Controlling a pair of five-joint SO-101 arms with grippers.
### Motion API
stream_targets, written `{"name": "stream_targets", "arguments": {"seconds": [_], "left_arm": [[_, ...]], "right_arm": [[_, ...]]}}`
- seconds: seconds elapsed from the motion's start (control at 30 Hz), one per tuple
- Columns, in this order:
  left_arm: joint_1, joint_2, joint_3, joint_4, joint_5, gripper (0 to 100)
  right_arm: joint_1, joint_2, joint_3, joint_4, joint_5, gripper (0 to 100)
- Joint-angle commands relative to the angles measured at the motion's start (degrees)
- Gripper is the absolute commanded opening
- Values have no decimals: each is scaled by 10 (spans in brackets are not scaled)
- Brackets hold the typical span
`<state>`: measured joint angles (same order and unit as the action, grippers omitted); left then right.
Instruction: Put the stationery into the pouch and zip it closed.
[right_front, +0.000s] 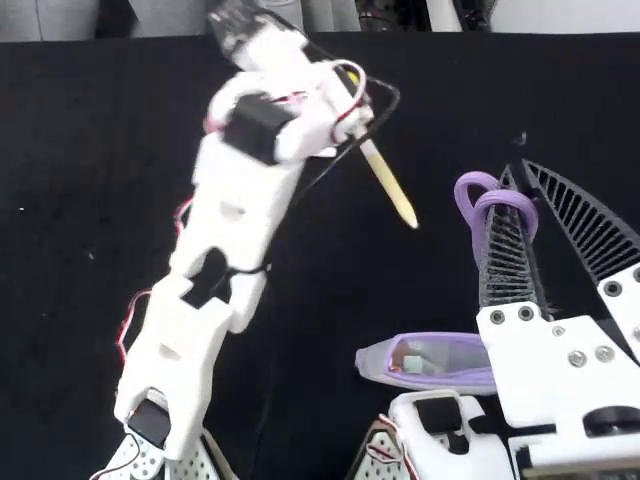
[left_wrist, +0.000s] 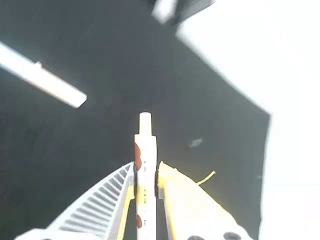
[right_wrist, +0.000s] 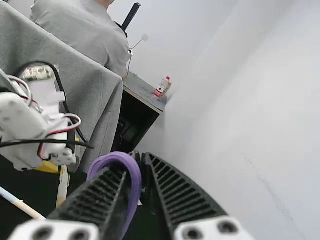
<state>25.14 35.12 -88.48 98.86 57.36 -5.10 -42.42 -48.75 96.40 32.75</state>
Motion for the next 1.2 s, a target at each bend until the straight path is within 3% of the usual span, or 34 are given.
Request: {"name": "stream_targets", "arguments": {"seconds": [0.0, 0.27, 0.5, 0.83, 1.0, 1.17], "left_arm": [[-11, -62, -70, 18, -55, 29], [-9, -167, -65, 21, -129, 29], [58, -291, -60, 23, -236, 29], [139, -493, 196, 6, -224, 29], [150, -531, 311, -27, -200, 29], [218, -552, 415, -73, -203, 29]], "right_arm": [[-5, 2, 5, -13, 6, 12], [-5, 2, 5, -13, 6, 12], [-5, 2, 5, -13, 6, 12], [-5, 2, 5, -13, 6, 12], [-5, 2, 5, -13, 6, 12], [-5, 2, 5, -13, 6, 12]]}}
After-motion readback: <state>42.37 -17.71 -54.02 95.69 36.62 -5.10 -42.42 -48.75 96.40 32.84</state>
